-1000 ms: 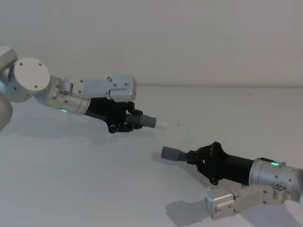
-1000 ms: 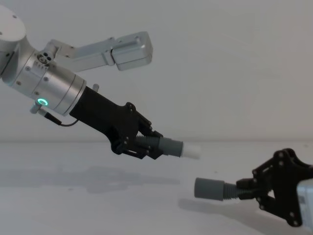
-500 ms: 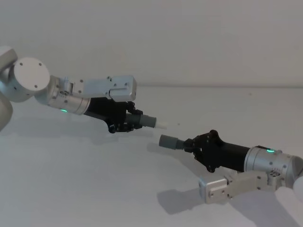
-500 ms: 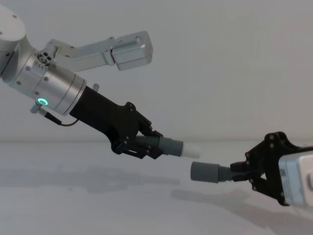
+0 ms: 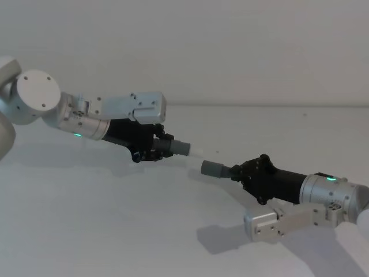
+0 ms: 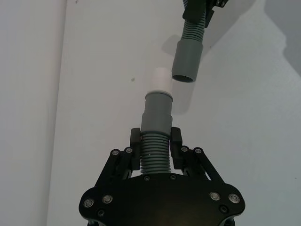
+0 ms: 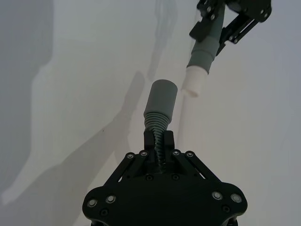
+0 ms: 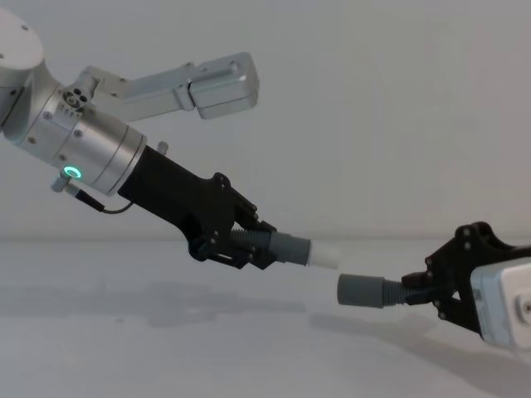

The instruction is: Use both hands to pick up one end of the pipe from the table, align the ends, and insert them.

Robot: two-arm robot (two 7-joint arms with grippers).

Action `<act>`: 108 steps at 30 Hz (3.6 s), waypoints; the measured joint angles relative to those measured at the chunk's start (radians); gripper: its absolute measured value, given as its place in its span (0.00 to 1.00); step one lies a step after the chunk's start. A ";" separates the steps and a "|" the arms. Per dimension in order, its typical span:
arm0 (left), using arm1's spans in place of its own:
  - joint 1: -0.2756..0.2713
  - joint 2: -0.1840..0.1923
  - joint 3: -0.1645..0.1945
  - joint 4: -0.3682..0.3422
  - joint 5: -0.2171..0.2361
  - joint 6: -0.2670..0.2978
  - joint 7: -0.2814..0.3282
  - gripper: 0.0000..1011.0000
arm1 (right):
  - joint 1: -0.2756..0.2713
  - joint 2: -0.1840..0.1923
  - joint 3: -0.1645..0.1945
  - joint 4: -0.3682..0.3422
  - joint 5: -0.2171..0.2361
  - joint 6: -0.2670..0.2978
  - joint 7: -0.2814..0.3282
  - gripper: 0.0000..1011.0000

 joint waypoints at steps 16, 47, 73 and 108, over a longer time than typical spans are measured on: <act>0.000 0.000 0.000 0.000 0.000 0.000 0.000 0.34 | 0.014 0.010 -0.003 0.005 0.015 0.005 -0.009 0.09; 0.000 0.000 0.000 0.000 0.000 0.000 0.000 0.34 | 0.029 0.015 -0.007 -0.016 0.077 0.019 0.002 0.09; 0.000 0.000 0.000 0.000 0.000 0.000 0.000 0.34 | 0.044 0.007 -0.027 -0.013 0.089 0.039 -0.007 0.09; 0.000 0.000 0.000 0.000 0.000 0.000 0.000 0.34 | 0.047 0.006 -0.032 -0.013 0.095 0.048 -0.010 0.09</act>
